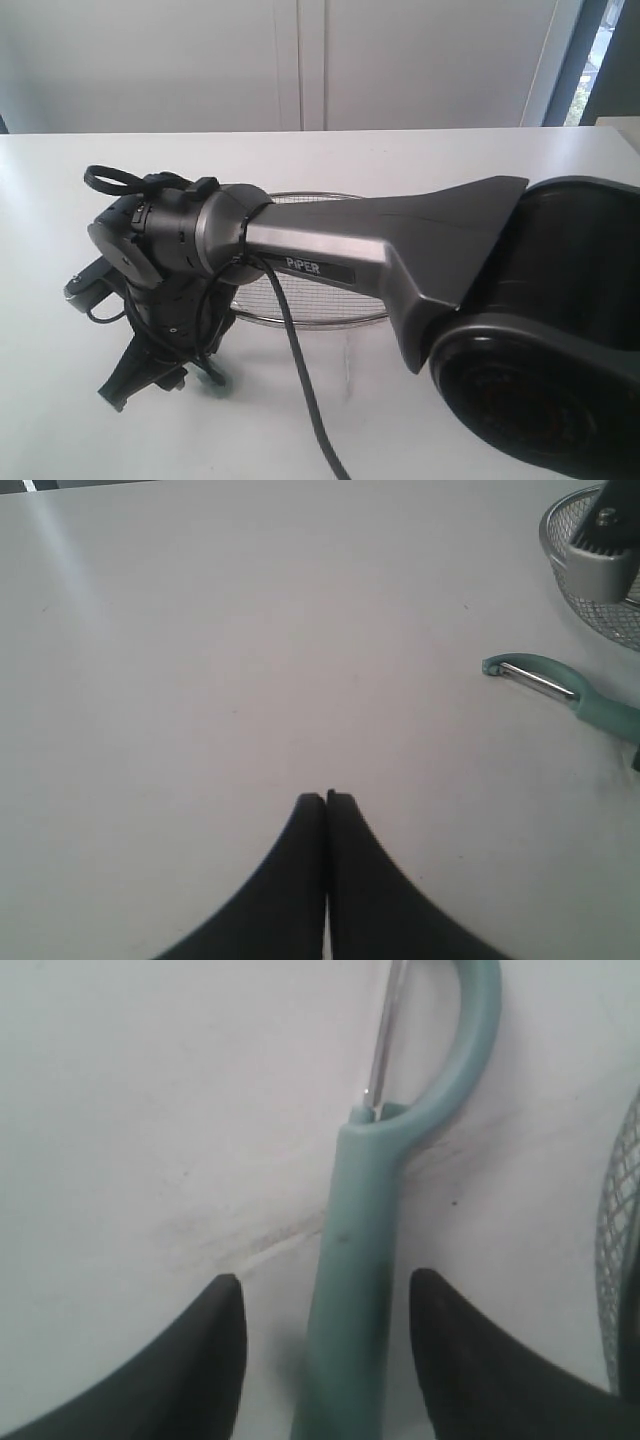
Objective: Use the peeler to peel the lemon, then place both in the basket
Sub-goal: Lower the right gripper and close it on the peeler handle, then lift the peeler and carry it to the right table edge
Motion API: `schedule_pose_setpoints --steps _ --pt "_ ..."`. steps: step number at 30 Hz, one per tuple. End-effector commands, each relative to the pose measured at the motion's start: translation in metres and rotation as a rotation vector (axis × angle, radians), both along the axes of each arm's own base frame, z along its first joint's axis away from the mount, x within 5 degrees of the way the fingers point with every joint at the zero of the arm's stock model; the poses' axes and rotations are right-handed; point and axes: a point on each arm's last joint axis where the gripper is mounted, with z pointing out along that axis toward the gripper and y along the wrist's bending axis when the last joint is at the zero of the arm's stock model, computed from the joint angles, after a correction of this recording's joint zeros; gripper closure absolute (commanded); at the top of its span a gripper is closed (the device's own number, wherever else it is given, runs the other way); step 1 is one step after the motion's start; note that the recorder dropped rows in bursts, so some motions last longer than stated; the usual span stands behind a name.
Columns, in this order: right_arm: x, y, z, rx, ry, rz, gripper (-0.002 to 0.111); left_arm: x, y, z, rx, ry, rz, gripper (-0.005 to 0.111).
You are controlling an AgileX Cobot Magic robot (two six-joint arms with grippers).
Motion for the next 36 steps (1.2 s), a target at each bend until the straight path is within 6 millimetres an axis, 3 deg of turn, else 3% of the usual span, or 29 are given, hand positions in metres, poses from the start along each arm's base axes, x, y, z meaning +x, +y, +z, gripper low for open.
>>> schedule_pose_setpoints --steps 1,5,12,19,23,24,29,36 --pt "0.005 0.0 0.003 0.033 0.001 -0.018 0.06 0.0 0.0 -0.001 0.003 0.002 0.002 0.107" --pt "0.004 0.0 -0.012 0.0 0.026 -0.021 0.062 0.0 0.0 -0.001 0.003 0.002 0.002 0.107" --pt "0.004 0.0 -0.017 -0.009 0.04 -0.024 0.062 0.0 0.0 -0.001 0.003 0.002 0.002 0.107" --pt "0.003 0.0 -0.022 -0.023 0.048 -0.025 0.081 0.0 0.0 -0.001 0.003 0.002 0.002 0.107" --pt "0.003 -0.001 -0.023 -0.027 0.051 -0.027 0.102 0.0 0.0 -0.001 0.003 0.002 0.002 0.107" --pt "0.003 -0.001 -0.022 -0.025 0.05 -0.027 0.108 0.0 0.0 -0.001 0.003 0.002 0.002 0.107" --pt "0.003 -0.001 -0.011 -0.008 0.035 -0.025 0.108 0.0 0.0 -0.001 0.003 0.002 0.002 0.107" --pt "0.002 -0.004 0.027 0.059 -0.009 -0.018 0.108 0.0 0.0 -0.001 0.003 0.002 0.002 0.107"
